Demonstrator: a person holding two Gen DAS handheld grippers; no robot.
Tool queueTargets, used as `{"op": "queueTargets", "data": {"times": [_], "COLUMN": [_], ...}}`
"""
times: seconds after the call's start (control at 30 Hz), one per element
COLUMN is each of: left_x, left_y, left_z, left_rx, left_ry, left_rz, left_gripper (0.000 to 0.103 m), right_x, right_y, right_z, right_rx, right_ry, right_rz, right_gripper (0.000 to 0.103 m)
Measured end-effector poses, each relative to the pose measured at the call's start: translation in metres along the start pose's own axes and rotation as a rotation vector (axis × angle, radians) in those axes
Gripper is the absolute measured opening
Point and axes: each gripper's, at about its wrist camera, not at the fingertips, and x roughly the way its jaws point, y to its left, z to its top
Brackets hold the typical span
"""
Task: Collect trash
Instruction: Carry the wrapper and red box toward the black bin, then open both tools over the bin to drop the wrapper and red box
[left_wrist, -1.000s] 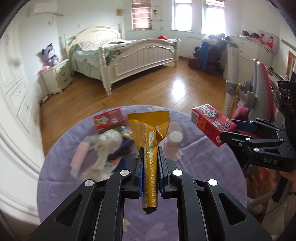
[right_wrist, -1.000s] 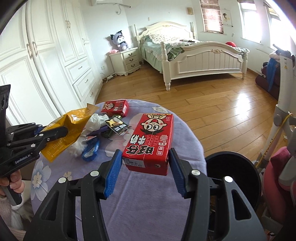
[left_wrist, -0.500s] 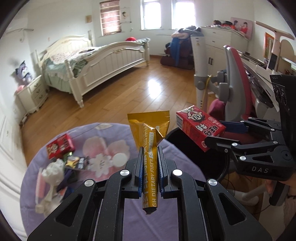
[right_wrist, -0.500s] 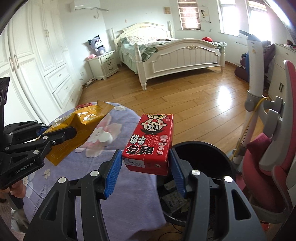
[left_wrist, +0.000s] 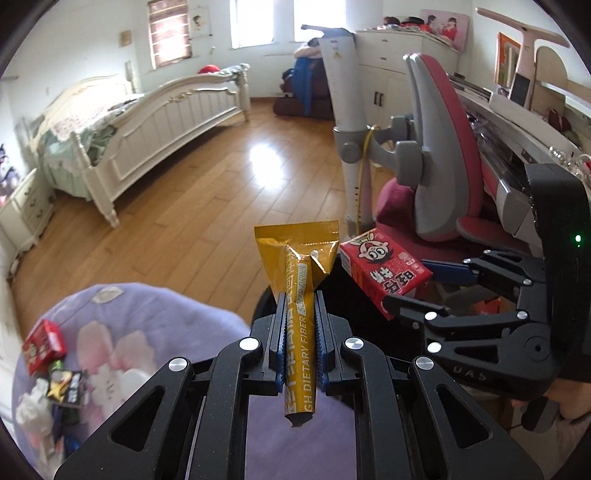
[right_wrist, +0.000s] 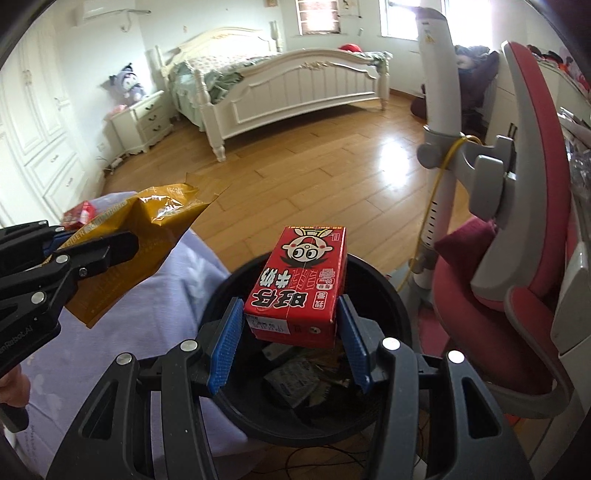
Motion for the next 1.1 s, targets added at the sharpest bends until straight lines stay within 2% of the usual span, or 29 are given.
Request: {"op": "queueTargets", "data": {"times": [0.23,0.27,0.37,0.43,0.5,0.57,0.6,0.67,0.9,1.1], "left_x": [0.041,0.044,0.050,0.052,0.052,0.051,0.051,0.049,0.032,0.002], "left_y": [-0.011,-0.009,-0.001,0.004,0.010,0.016,0.018,0.022,0.027,0.055], "left_z": [0.009,0.009,0.008,0.007,0.007,0.005,0.004,0.003,-0.003,-0.029], "left_rx": [0.021,0.019,0.008,-0.008,-0.035,-0.057,-0.065,-0.071,-0.063,-0.093], "left_ry": [0.047,0.052,0.064,0.068,0.055,0.052,0.053,0.047,0.036,0.030], "left_rz": [-0.020,-0.017,-0.017,-0.018,-0.020,-0.038,-0.042,-0.027,-0.009,0.097], "left_gripper": [0.014,0.014,0.014,0.022,0.037,0.041,0.047,0.051,0.051,0.051], "right_x": [0.021,0.023,0.025,0.027,0.027,0.027,0.026,0.023,0.008,0.008], "right_y": [-0.013,-0.014,-0.014,-0.016,-0.016,-0.015,-0.014,-0.014,-0.003,0.039], "right_z": [-0.003,-0.002,-0.001,0.001,0.002,0.004,0.005,0.005,0.012,0.021], "right_rx": [0.033,0.038,0.045,0.046,0.045,0.040,0.038,0.037,0.028,-0.040], "right_ry": [0.048,0.055,0.054,0.053,0.051,0.047,0.044,0.038,0.006,-0.006], "right_rz": [-0.053,-0.053,-0.069,-0.063,-0.065,-0.064,-0.066,-0.065,-0.044,0.033], "right_gripper": [0.054,0.056,0.070,0.073,0.073,0.073,0.073,0.073,0.073,0.073]}}
